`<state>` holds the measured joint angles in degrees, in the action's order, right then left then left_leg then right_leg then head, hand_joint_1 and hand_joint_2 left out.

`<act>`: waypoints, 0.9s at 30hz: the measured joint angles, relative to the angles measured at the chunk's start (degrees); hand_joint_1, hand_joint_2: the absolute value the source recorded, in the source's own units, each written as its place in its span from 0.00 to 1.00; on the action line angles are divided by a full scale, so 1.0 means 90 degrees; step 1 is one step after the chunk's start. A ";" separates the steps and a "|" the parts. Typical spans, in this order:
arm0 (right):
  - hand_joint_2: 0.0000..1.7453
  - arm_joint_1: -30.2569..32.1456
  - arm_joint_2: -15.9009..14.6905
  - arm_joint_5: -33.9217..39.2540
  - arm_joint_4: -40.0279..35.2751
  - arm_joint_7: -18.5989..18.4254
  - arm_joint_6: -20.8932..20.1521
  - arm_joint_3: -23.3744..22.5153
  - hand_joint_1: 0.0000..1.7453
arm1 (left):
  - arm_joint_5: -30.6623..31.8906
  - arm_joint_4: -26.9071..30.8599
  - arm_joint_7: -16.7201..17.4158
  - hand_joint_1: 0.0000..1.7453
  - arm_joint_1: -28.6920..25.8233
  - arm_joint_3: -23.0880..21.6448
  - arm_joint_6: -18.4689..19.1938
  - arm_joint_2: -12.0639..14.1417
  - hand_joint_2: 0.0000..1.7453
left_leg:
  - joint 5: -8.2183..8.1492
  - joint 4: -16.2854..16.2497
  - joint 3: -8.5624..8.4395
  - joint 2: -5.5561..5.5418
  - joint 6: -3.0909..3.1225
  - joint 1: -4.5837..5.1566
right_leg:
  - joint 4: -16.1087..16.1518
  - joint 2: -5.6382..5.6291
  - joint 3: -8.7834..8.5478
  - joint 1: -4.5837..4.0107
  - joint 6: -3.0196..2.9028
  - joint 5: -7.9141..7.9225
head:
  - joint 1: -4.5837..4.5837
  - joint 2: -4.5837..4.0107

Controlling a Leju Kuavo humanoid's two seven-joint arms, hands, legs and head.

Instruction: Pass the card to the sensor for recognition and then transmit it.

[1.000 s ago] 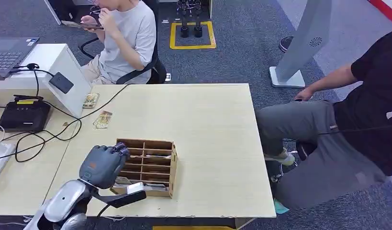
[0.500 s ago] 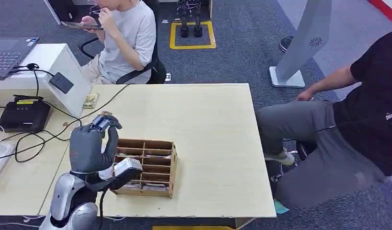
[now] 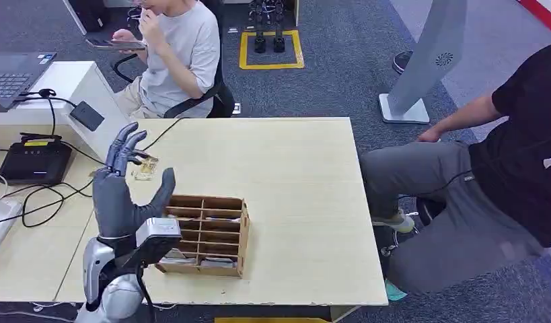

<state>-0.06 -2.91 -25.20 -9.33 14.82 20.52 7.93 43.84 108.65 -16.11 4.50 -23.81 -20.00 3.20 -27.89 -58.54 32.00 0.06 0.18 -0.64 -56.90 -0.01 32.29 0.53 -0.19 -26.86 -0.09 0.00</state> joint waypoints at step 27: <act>1.00 -0.0085 -0.0058 -0.0214 0.0000 0.0044 -0.0099 -0.0002 0.00 | -0.0763 -0.0702 -0.0829 0.00 -0.0576 0.5103 -0.2164 0.0487 1.00 | -0.0001 0.0004 0.0007 0.0014 -0.0007 0.0001 | -0.0010 -0.0015 0.0016 0.0001 -0.0007 -0.0005 | -0.0002 0.0000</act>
<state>-0.83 -3.43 -27.12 -9.33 15.21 19.63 7.91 36.97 102.34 -23.57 -0.68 22.12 -39.47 7.58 -27.90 -58.51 32.06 0.19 0.11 -0.63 -56.99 -0.15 32.43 0.54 -0.25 -26.91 -0.11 0.00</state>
